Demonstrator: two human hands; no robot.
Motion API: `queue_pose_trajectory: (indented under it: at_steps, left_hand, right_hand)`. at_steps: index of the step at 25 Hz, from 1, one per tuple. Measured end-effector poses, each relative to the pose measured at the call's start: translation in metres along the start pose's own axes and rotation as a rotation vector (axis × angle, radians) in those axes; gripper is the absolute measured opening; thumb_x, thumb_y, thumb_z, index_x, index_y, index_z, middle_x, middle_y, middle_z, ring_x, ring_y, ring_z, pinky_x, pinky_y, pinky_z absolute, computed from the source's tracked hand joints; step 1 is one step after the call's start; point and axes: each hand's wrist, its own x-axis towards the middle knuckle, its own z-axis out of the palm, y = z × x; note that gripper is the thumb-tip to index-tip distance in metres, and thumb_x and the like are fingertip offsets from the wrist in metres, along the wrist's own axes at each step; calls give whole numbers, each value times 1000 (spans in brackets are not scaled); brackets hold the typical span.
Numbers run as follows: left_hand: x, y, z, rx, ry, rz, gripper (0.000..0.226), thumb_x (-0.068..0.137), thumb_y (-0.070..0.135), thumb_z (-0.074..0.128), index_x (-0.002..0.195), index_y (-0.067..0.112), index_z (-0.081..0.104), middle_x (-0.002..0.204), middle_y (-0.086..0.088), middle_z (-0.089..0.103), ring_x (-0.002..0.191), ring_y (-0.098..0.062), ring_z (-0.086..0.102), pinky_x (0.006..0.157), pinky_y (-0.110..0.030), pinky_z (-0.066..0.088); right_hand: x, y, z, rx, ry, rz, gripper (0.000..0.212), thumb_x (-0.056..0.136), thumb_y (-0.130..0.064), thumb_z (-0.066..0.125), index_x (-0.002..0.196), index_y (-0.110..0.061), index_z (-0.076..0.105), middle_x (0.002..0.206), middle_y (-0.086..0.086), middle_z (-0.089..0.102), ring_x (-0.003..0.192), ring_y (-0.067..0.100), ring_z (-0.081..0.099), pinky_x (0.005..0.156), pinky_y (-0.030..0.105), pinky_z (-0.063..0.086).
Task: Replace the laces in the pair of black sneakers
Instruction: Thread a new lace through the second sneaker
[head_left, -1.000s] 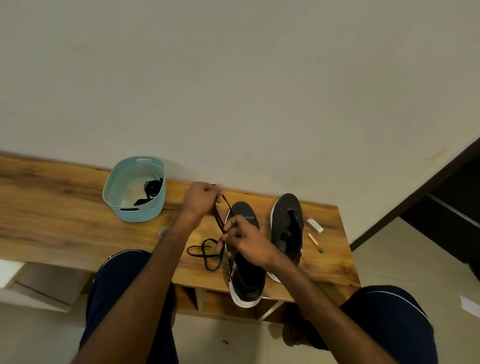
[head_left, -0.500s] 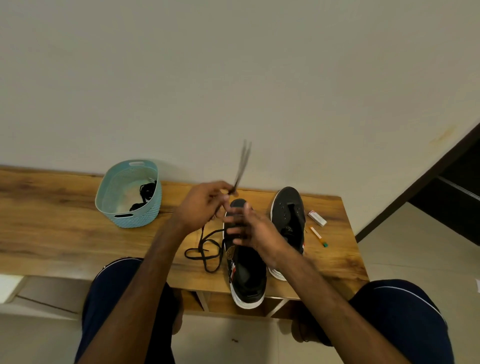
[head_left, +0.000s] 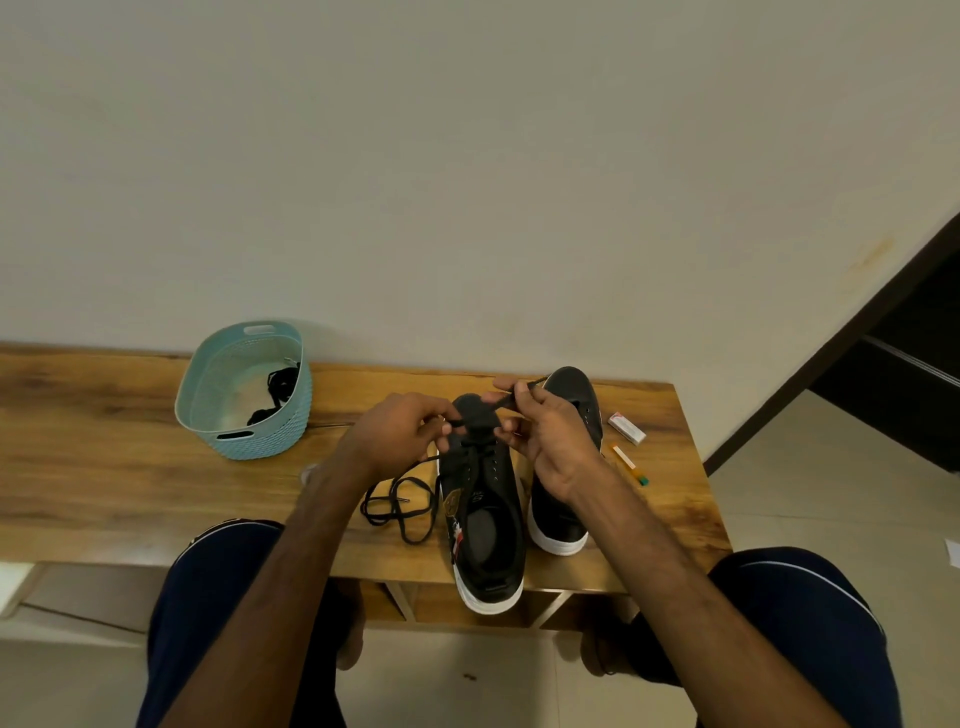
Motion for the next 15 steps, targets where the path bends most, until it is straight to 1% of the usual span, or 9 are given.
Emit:
queue_pose_trajectory:
  at_steps: [3, 5, 7, 8, 10, 11, 12, 14, 15]
  left_hand:
    - [1, 3, 4, -38, 109, 19, 25, 103, 24, 47, 122, 23, 62, 111, 4, 67, 99, -9, 61, 82, -28, 51]
    - [5, 8, 11, -294, 148, 84, 27, 104, 24, 45, 124, 20, 63, 117, 3, 67, 109, -12, 62, 92, -33, 52]
    - [9, 19, 22, -548, 118, 76, 24, 104, 22, 46, 118, 16, 65, 109, -3, 70, 102, -15, 65, 91, -34, 53]
    - [10, 25, 26, -637, 117, 43, 21, 104, 21, 47, 112, 14, 66, 98, -4, 71, 90, -16, 66, 84, -33, 54]
    - [10, 34, 31, -677, 155, -13, 20, 103, 20, 48, 100, 15, 67, 76, 3, 66, 68, -10, 60, 69, -27, 52]
    - [11, 34, 31, -656, 169, -26, 21, 103, 20, 49, 97, 16, 69, 73, 5, 66, 64, -11, 59, 64, -28, 52]
    - [13, 31, 31, -627, 173, -36, 21, 102, 21, 51, 97, 15, 70, 76, 3, 68, 66, -16, 63, 64, -32, 54]
    - [14, 25, 28, -533, 175, -55, 21, 100, 26, 55, 98, 15, 72, 89, -4, 72, 81, -28, 68, 70, -41, 56]
    - [14, 23, 28, -476, 178, -58, 21, 100, 27, 56, 95, 16, 73, 90, -3, 72, 84, -25, 69, 72, -42, 56]
  right_hand:
    - [-6, 7, 7, -230, 19, -95, 27, 104, -26, 49, 112, -14, 72, 100, -1, 75, 70, 9, 57, 76, 27, 52]
    - [-10, 12, 12, -305, -14, -153, 27, 104, -28, 49, 117, -21, 72, 104, -7, 74, 82, 7, 63, 81, 27, 50]
    - [-11, 15, 17, -276, -61, -197, 28, 105, -27, 48, 123, -24, 69, 120, -7, 70, 101, 6, 66, 83, 25, 50]
    - [-11, 16, 18, -263, -81, -214, 29, 105, -25, 47, 126, -24, 67, 126, -6, 66, 106, 5, 65, 80, 22, 51]
    - [-13, 15, 19, -240, -105, -222, 31, 105, -21, 47, 131, -21, 64, 128, -2, 65, 101, 6, 67, 73, 17, 53]
    - [-13, 15, 19, -226, -99, -220, 31, 104, -18, 48, 130, -18, 64, 123, 0, 68, 96, 7, 69, 71, 17, 53]
    - [-13, 16, 16, -218, -74, -231, 29, 103, -15, 51, 128, -15, 66, 116, 0, 71, 93, 9, 71, 70, 18, 55]
    - [-10, 16, 9, -257, 4, -305, 23, 98, -9, 58, 117, -9, 71, 106, 2, 74, 93, 15, 73, 73, 23, 57]
    - [-9, 17, 7, -285, 39, -345, 20, 96, -7, 61, 112, -7, 73, 102, 4, 75, 92, 16, 73, 74, 24, 58]
